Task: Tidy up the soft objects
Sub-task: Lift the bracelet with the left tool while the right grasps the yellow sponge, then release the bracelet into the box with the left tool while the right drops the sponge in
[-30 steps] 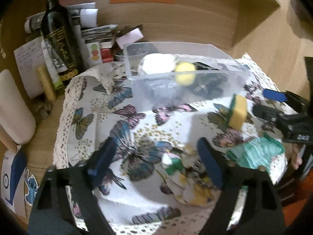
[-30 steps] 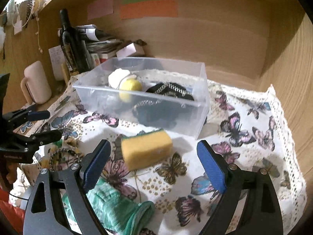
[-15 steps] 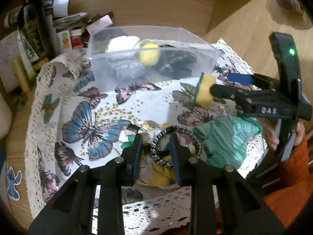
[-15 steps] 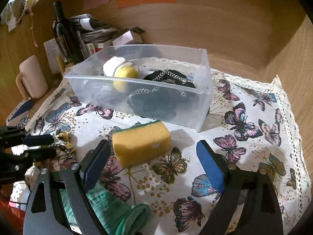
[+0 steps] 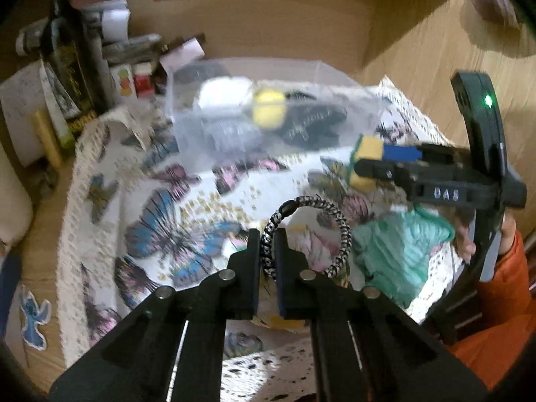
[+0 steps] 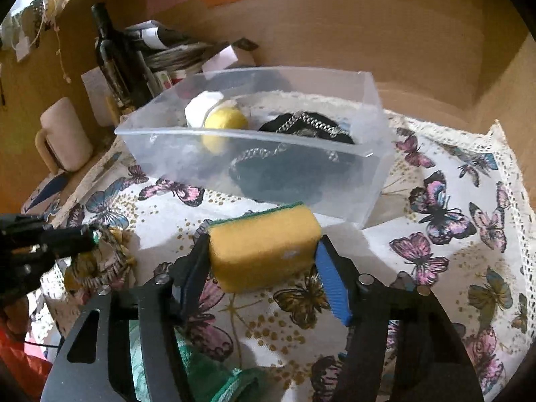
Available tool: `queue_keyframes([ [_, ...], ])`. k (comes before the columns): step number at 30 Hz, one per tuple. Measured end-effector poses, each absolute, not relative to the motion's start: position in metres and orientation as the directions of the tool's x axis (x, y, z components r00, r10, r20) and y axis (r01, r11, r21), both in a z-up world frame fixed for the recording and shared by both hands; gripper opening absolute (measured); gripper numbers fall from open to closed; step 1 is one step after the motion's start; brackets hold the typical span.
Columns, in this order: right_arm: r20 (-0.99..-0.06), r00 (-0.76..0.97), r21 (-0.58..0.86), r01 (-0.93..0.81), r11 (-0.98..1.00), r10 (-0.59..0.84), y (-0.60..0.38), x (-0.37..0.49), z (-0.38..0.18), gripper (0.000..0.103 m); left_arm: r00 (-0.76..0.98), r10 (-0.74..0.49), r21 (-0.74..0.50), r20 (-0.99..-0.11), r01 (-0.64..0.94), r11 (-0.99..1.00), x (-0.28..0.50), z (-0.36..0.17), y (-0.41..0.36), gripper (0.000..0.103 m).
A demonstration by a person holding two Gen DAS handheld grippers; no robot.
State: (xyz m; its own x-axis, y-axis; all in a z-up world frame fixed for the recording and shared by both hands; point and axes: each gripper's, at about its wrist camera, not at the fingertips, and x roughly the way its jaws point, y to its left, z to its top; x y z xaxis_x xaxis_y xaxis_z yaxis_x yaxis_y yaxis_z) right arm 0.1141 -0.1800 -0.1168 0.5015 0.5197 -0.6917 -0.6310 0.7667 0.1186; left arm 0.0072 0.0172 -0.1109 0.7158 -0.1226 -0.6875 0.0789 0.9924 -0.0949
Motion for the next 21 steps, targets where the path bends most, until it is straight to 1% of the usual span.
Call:
queue_keyframes([
  [6,-0.643,0.551,0.117,-0.615,0.78,0.532,-0.189,0.106,-0.103,0.057,0.784,-0.082,-0.082,-0.615,0.039,0.996,0.016,-0.082,0.031,0.007],
  [12,-0.568,0.622,0.096,-0.599,0.795,0.538,-0.195,0.103,-0.077,0.057,0.838,-0.028,-0.054,-0.545,-0.001,0.999,0.037,-0.055,0.042,0.007],
  [21,-0.45,0.718,0.072,-0.564,0.823,0.531,-0.193,0.113,-0.039,0.057,0.859,0.041,-0.017,-0.51,-0.058,0.998,0.078,-0.039,0.053,0.007],
])
